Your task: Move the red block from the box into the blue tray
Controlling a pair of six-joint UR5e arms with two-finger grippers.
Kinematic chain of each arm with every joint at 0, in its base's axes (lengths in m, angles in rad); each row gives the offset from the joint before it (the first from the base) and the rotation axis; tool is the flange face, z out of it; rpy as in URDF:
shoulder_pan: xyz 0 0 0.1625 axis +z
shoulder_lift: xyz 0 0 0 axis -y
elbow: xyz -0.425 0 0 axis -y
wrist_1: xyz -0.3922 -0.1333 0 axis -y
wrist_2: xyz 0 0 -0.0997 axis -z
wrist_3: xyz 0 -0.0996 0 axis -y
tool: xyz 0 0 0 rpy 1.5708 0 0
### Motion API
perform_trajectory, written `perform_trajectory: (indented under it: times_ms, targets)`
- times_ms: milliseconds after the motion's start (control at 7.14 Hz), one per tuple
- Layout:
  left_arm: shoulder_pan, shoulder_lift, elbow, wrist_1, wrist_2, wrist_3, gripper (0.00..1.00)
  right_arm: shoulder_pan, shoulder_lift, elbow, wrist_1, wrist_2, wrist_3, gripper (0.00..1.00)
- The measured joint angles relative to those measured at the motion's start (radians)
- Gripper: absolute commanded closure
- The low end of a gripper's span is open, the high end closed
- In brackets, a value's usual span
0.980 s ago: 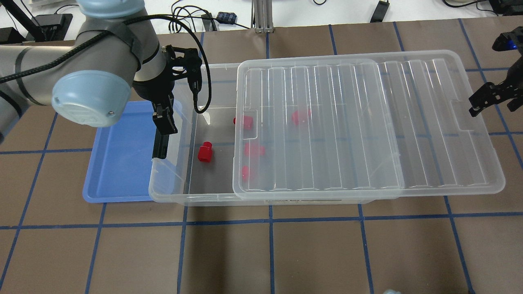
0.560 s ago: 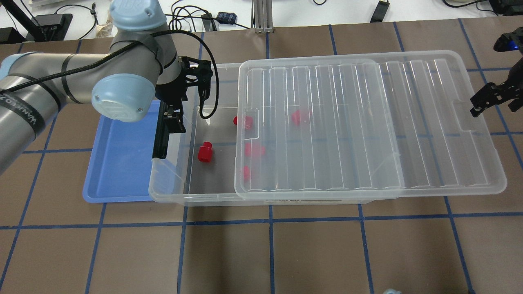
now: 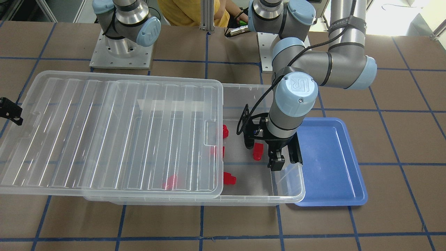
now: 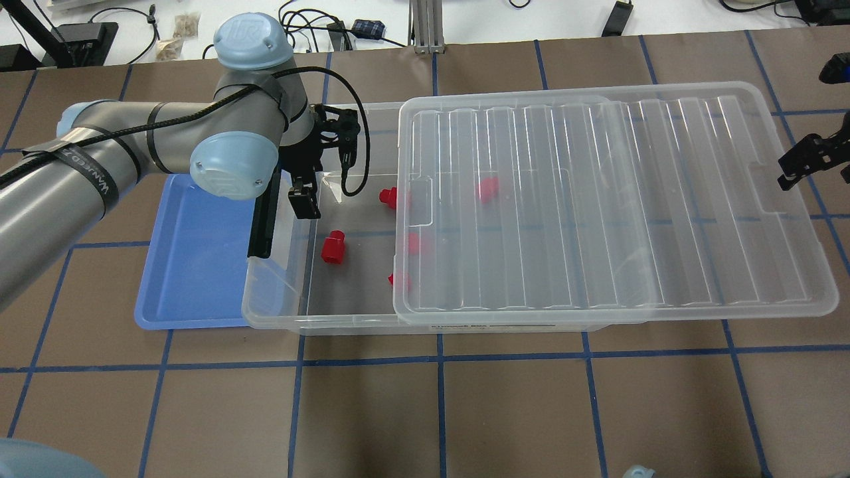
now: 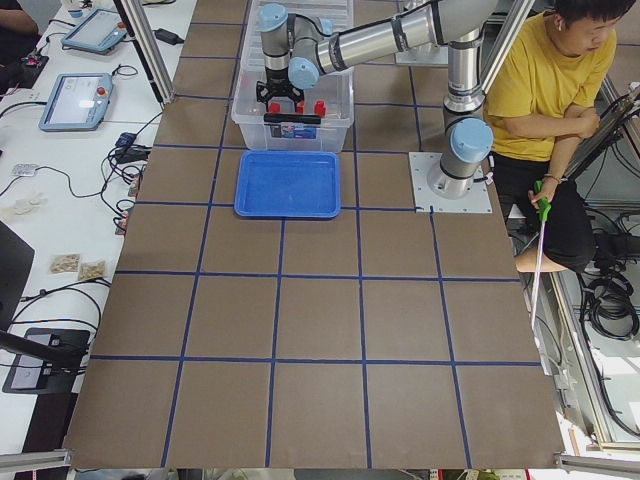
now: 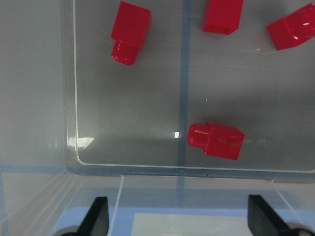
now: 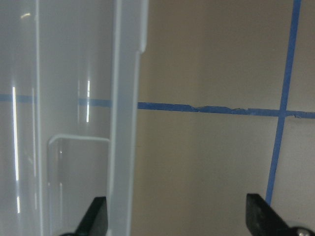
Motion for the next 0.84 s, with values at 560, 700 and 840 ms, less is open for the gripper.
perform_trajectory:
  times_ms: [560, 700, 840]
  targets:
    - [-0.033, -0.034, -0.061, 0.015, 0.010, 0.010, 0.00, -0.001, 0.001, -0.017, 0.003, -0.002, -0.001, 0.00]
    - [-0.037, -0.039, -0.075, 0.023, 0.010, 0.007, 0.00, -0.001, 0.001, -0.018, 0.003, -0.003, -0.012, 0.00]
    - [-0.039, -0.040, -0.090, 0.037, 0.010, 0.004, 0.00, -0.001, 0.001, -0.018, 0.003, -0.003, -0.026, 0.00]
